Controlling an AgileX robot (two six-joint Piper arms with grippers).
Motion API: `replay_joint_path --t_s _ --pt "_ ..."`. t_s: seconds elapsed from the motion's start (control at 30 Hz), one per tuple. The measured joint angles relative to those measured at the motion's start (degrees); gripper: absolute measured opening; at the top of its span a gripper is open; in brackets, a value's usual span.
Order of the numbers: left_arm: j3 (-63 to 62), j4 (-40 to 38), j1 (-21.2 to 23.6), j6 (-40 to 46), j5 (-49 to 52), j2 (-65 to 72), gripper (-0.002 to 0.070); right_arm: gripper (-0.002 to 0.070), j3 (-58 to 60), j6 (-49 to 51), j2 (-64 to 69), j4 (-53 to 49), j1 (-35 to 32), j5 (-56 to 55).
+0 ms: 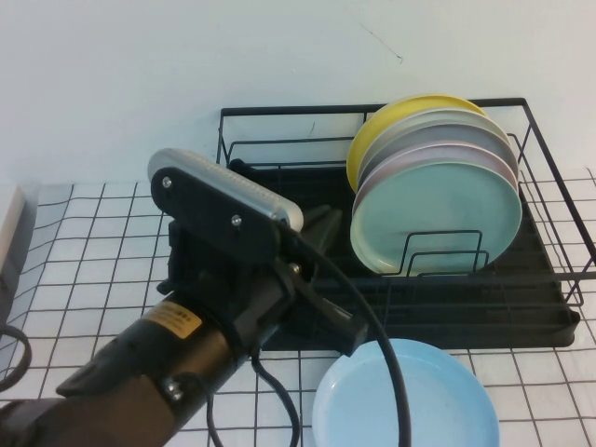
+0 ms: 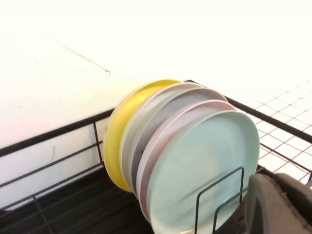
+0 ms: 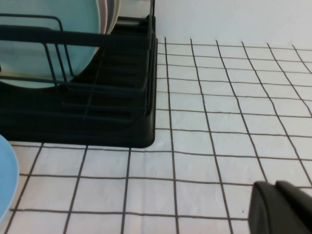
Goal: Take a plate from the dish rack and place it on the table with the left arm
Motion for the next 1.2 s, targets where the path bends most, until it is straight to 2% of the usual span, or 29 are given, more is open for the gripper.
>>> replay_joint_path --t_s 0.2,0.37,0.53,0.67,0.87,1.0,1.2 --pt "0.09 -3.46 0.0 0.51 0.21 0.0 -0.0001 -0.0002 0.0 0.0 0.0 0.0 0.0 0.0" --pt "0.09 -3.74 0.0 1.09 -8.35 -0.83 -0.0002 -0.0002 0.0 0.0 0.0 0.0 0.0 0.0" --pt "1.18 -3.78 1.68 8.1 -9.61 -8.58 -0.0002 -0.0002 0.0 0.0 0.0 0.0 0.0 0.0" --pt "4.14 -3.56 8.54 10.42 -2.55 -17.53 -0.0002 -0.0002 0.0 0.0 0.0 0.0 0.0 0.0" --pt "12.69 -3.47 22.07 6.59 7.54 -31.77 -0.0002 -0.0002 0.0 0.0 0.0 0.0 0.0 0.0" --pt "19.36 -3.44 30.45 5.36 11.34 -42.19 -0.0002 -0.0002 0.0 0.0 0.0 0.0 0.0 0.0" --pt "28.97 -3.34 40.39 3.29 14.33 -57.1 -0.0002 -0.0002 0.0 0.0 0.0 0.0 0.0 0.0"
